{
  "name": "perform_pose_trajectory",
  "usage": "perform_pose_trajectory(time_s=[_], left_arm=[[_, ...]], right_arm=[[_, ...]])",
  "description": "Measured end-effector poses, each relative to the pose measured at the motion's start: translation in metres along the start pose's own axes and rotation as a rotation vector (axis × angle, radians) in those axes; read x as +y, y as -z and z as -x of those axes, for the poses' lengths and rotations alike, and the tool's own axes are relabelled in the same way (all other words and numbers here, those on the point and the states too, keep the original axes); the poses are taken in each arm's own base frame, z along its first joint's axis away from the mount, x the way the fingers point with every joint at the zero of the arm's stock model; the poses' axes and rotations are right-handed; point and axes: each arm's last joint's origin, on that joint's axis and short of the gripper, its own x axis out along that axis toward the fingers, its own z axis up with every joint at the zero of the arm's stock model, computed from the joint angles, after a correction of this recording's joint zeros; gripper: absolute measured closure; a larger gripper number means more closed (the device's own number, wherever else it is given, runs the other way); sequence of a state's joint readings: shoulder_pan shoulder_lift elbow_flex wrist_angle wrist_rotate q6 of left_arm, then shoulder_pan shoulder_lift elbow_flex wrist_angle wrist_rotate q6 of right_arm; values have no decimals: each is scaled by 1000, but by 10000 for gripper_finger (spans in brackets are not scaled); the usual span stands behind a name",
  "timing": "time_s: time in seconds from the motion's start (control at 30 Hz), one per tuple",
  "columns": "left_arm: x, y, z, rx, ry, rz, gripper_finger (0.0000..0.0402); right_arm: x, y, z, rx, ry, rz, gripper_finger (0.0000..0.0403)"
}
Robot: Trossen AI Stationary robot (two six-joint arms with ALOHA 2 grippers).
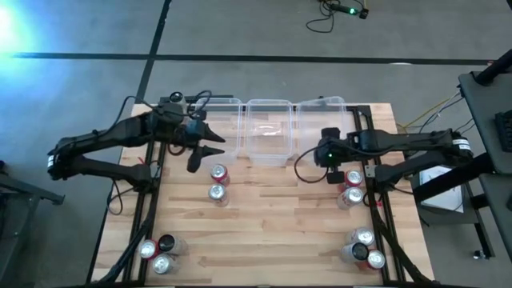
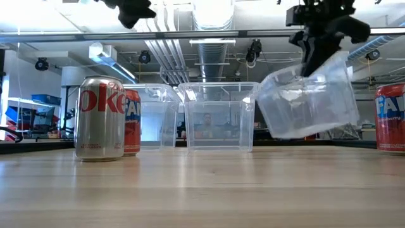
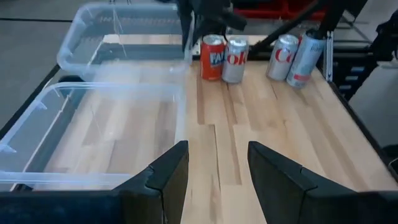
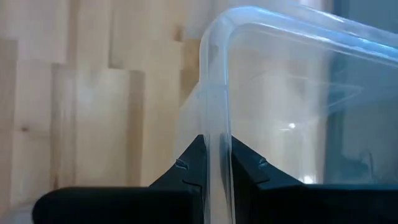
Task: Sort soda cans
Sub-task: Adjust the right transparent bin on the table
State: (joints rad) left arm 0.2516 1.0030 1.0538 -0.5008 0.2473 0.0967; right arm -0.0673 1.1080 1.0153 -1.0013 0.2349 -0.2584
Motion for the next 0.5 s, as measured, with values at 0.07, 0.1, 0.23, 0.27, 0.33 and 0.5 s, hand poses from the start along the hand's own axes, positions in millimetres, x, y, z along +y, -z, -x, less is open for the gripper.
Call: perform_pose_trajectory(time_s=[0.07, 0.1, 0.23, 0.27, 0.33, 0.5], left_arm=[[-1, -2, 6, -21, -4, 11, 251], [-2, -4, 9, -31, -5, 16, 251], [-4, -8, 18, -66, -8, 14, 251], [-4, -8, 20, -77, -9, 12, 251], [-5, -10, 23, -96, -11, 7, 251], [-5, -13, 24, -134, -16, -2, 251]], right_arm=[[2, 6, -6, 23, -9, 30, 375], [3, 8, -9, 35, -13, 32, 375], [4, 16, -13, 37, -6, 22, 375], [4, 16, -14, 32, -5, 21, 374], [4, 16, -15, 17, -5, 34, 374], [4, 16, -15, 13, 3, 78, 374]])
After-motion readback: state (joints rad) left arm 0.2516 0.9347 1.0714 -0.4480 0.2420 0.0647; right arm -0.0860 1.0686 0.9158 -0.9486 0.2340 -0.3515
